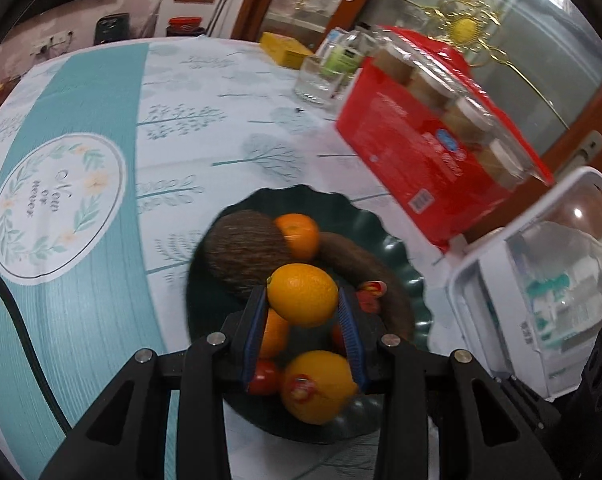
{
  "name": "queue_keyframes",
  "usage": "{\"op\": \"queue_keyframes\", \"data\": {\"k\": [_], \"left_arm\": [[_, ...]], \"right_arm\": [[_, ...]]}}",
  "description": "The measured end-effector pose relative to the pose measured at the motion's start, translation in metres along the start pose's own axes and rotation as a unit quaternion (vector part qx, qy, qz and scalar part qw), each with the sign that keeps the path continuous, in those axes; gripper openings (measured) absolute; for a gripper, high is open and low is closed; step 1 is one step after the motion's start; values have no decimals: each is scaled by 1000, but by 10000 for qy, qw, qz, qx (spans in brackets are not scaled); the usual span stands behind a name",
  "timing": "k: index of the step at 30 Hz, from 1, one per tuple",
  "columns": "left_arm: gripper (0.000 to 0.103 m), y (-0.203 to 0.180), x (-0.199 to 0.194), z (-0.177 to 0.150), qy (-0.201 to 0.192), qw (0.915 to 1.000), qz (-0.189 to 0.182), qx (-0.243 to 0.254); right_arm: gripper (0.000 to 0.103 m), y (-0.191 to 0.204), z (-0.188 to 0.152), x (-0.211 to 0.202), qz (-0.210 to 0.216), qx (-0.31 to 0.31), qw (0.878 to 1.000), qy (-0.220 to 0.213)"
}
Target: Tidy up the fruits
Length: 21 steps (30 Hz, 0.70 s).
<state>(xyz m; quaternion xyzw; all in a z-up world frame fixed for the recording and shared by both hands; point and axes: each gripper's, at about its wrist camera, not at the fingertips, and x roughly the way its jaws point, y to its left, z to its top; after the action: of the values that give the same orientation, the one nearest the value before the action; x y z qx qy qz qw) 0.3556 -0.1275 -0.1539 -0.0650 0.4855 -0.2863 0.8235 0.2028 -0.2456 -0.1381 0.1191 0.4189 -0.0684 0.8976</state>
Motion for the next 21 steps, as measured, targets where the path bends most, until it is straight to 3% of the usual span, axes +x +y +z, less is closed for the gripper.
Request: {"op": "queue_keyframes", "data": {"k": [5, 7, 10, 15, 21], "left_arm": [[36, -21, -24, -1, -245, 9996, -14, 124], [49, -24, -35, -4, -298, 9995, 28, 113], [55, -26, -53, -13, -341, 9992, 197, 8], [63, -15, -83, -49, -237, 9979, 523, -305], [66, 2, -121, -103, -191, 9912, 1082, -741]], "right_arm": [[56, 2, -6, -19, 46, -131, 9999, -83], [59, 5, -9, -29, 105, -199, 9996, -143], [65, 10, -13, -42, 196, -288, 9992, -178], [75, 19, -29, -65, 279, -480, 9983, -198], [78, 23, -58, -87, 451, -514, 9976, 64]]}}
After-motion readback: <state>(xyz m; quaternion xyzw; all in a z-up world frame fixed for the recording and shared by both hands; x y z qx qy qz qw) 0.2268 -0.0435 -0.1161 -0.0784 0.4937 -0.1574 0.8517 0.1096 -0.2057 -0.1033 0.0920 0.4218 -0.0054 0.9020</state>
